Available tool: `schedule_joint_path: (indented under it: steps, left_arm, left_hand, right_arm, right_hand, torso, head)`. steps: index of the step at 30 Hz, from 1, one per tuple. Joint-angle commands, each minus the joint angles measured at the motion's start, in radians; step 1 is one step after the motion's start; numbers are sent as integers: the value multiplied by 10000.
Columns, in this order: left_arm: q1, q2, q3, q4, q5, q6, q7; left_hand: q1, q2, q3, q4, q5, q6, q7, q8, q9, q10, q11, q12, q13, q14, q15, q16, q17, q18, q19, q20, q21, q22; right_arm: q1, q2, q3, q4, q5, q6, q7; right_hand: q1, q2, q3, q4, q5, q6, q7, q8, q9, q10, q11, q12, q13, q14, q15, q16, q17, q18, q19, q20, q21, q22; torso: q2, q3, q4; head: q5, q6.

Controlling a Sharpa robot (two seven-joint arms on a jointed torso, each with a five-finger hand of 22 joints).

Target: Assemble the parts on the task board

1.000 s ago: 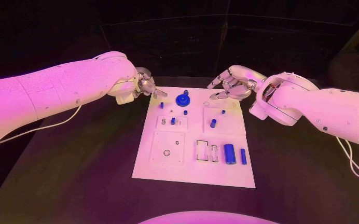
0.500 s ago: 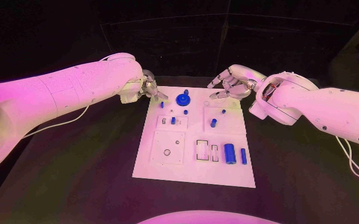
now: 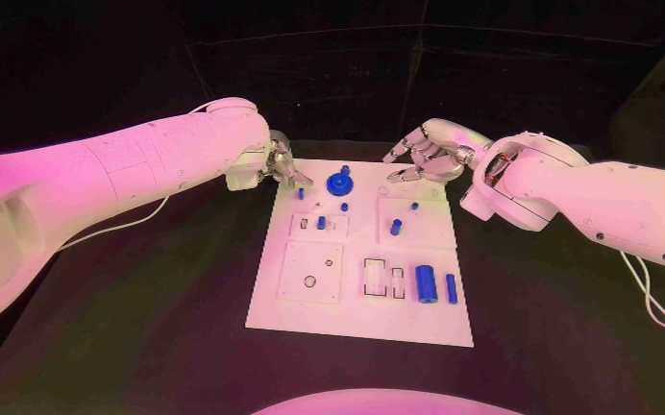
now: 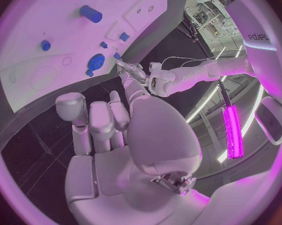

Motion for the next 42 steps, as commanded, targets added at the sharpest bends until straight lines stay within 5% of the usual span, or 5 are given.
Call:
schedule_joint_path:
  steps: [1,34,42]
  left_arm:
    - [2,48,4,-55,-182,265,92]
    - [-116,237,5,-236,-239,454,121]
    - [-141,260,6,-219,-238,155,228]
  left_hand:
    - [114,59,-82,-1,-8,85,5,-57,-25,34,22,53,24,1073,68,31,2634,4,20,70,75,52]
    - [645,286,-232,-90,-7,235,0,-129,-200,77,18,120,58,1073,69,31,2634,-10,51,77,124,143]
    - [937,583,-178,-152,-4,318,-7,-145,-270,95,11,143,65,1073,67,31,2634,-10,52,77,123,155]
  right_arm:
    - [23,10,5,6,-16,-8,59]
    - [23,65,6,5,-16,-7,76]
    - [23,71,6,4,-16,-14,81]
  right_hand:
    - [-38,25,-38,-14,61,-60,17,-25,-12,-28,-31,6,3,-2,-15,-45,-3,202,17,-20,-34,-2]
    - [-39,33,-37,-11,85,-57,18,-23,-11,-26,-31,8,3,-4,-16,-59,-24,201,23,-22,-35,0]
    - [-39,33,-37,-11,85,-57,18,-23,-11,-26,-31,8,3,-4,-16,-59,-24,201,23,-22,-35,0]
  torso:
    - [-1,4,0]
    - [-1,8,13]
    - [-2,5,-3]
  head:
    - [-4,-7]
    - [-16,-58]
    - [-18,-72]
